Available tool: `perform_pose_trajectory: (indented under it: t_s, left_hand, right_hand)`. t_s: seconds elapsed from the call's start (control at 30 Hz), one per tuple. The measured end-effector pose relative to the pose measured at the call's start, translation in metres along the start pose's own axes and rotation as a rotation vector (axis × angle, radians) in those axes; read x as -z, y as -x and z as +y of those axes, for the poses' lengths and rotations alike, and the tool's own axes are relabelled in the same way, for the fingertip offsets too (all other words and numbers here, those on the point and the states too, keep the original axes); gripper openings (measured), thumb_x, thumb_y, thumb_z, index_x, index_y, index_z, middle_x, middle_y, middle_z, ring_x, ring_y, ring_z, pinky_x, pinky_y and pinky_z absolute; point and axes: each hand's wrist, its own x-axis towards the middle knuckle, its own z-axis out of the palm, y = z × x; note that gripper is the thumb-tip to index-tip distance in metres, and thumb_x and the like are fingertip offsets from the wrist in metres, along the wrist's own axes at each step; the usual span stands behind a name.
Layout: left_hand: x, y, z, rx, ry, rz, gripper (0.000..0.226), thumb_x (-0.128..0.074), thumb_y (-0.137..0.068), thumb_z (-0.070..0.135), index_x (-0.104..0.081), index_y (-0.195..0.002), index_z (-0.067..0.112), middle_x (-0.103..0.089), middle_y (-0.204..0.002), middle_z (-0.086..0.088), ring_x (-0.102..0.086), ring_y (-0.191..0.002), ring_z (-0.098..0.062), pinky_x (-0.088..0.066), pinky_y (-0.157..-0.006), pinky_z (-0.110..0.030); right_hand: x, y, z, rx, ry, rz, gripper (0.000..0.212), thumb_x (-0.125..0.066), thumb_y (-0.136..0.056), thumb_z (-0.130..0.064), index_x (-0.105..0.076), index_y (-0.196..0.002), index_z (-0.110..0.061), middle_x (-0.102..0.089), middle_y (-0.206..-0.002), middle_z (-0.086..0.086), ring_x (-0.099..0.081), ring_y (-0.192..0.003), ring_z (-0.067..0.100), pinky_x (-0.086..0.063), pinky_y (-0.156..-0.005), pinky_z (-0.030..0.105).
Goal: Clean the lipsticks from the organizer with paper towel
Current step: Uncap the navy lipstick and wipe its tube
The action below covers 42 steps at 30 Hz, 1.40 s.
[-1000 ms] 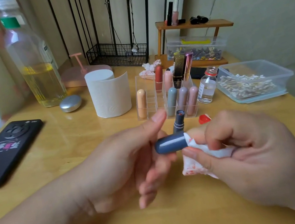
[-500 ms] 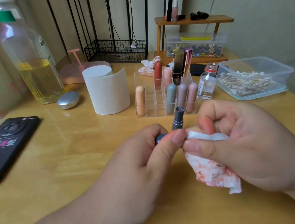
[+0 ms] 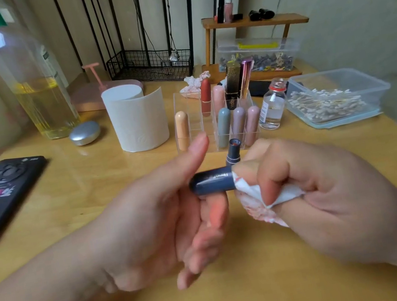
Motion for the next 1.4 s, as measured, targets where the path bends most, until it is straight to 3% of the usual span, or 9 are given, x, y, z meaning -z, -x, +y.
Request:
perform_pose_trajectory:
  t_s: [0.2,0.37,0.53,0.63,0.7,0.8,1.03,1.2,1.4]
  left_hand:
    - [0.000,0.005,0.006,0.132,0.340,-0.097,0.038,-0.052,-0.098,0.047,-0.049,-0.081,0.013,-0.033,-0.058,0.002,-0.036,-0.042,-0.009,-0.032,-0.034,-0.019]
    - [-0.019,0.003,0.003,-0.073,0.115,0.215,0.033,-0.060,-0.089,0.042,-0.052,-0.079,0.011,-0.026,-0.061,0.001,-0.023,-0.037,-0.008,-0.030,-0.030,-0.014]
    - [-0.013,0.000,-0.011,-0.404,-0.729,0.512,0.036,-0.053,-0.093,0.051,-0.053,-0.077,0.019,-0.038,-0.054,0.007,-0.035,-0.043,-0.016,-0.039,-0.041,-0.023]
    - [-0.001,0.007,-0.007,-0.591,-1.641,0.625,0.030,-0.037,-0.099,0.052,-0.051,-0.097,0.025,-0.048,-0.071,0.017,-0.042,-0.059,-0.009,-0.037,-0.050,-0.026]
    - [0.000,0.009,-0.003,-0.661,-1.747,0.649,0.028,-0.036,-0.100,0.049,-0.049,-0.100,0.024,-0.048,-0.076,0.017,-0.042,-0.061,-0.011,-0.037,-0.048,-0.030]
    - [0.000,0.005,-0.009,-0.667,-1.320,0.571,0.024,-0.049,-0.095,0.049,-0.052,-0.090,0.026,-0.047,-0.071,0.014,-0.044,-0.059,-0.009,-0.041,-0.052,-0.029]
    - [0.006,0.001,0.003,0.120,0.271,-0.208,0.043,-0.043,-0.099,0.050,-0.052,-0.088,0.010,-0.044,-0.060,-0.006,-0.032,-0.041,-0.016,-0.034,-0.035,-0.023]
    - [0.002,0.001,0.003,0.103,0.339,-0.169,0.039,-0.045,-0.101,0.048,-0.048,-0.085,0.013,-0.040,-0.053,0.001,-0.025,-0.041,-0.013,-0.030,-0.035,-0.022]
    - [-0.022,-0.001,-0.002,-0.125,0.101,0.273,0.035,-0.061,-0.087,0.044,-0.051,-0.074,0.012,-0.029,-0.055,-0.001,-0.027,-0.037,-0.011,-0.032,-0.030,-0.016]
  right_hand:
    - [0.000,-0.004,0.002,0.165,0.295,-0.018,0.019,-0.048,-0.092,0.008,-0.052,-0.080,-0.007,-0.050,-0.091,0.005,-0.051,-0.085,0.019,-0.039,-0.077,0.027]
    - [-0.005,-0.002,-0.002,-0.122,-0.249,-0.010,0.026,-0.044,-0.083,0.015,-0.045,-0.079,-0.011,-0.042,-0.072,0.015,-0.036,-0.063,0.038,-0.032,-0.052,0.050]
    - [-0.002,-0.005,-0.002,-0.358,-0.592,0.015,0.020,-0.049,-0.083,0.008,-0.049,-0.078,-0.012,-0.044,-0.081,0.038,-0.039,-0.067,0.041,-0.028,-0.060,0.047]
    - [-0.003,-0.006,0.000,-0.423,-0.685,0.056,0.022,-0.055,-0.078,0.003,-0.057,-0.077,-0.019,-0.049,-0.078,0.018,-0.043,-0.071,0.027,-0.031,-0.062,0.041]
    - [-0.002,-0.006,-0.002,-0.420,-0.734,0.076,0.024,-0.055,-0.077,0.003,-0.059,-0.076,-0.020,-0.050,-0.078,0.014,-0.043,-0.074,0.026,-0.032,-0.063,0.040]
    - [-0.005,-0.005,-0.008,-0.384,-0.649,0.058,0.023,-0.054,-0.081,0.002,-0.056,-0.077,-0.021,-0.056,-0.084,0.032,-0.048,-0.071,0.026,-0.037,-0.060,0.038]
    - [-0.010,0.001,0.003,0.063,-0.051,0.126,0.019,-0.053,-0.090,0.006,-0.048,-0.082,-0.010,-0.055,-0.089,0.010,-0.057,-0.080,0.035,-0.045,-0.076,0.043]
    - [-0.009,-0.003,0.003,0.114,0.152,0.080,0.021,-0.053,-0.078,0.020,-0.053,-0.081,-0.001,-0.054,-0.089,0.010,-0.056,-0.085,0.031,-0.045,-0.078,0.039]
    - [-0.013,-0.001,-0.003,-0.196,-0.324,0.100,0.024,-0.050,-0.081,0.015,-0.047,-0.082,-0.009,-0.053,-0.074,0.009,-0.049,-0.062,0.030,-0.043,-0.056,0.032]
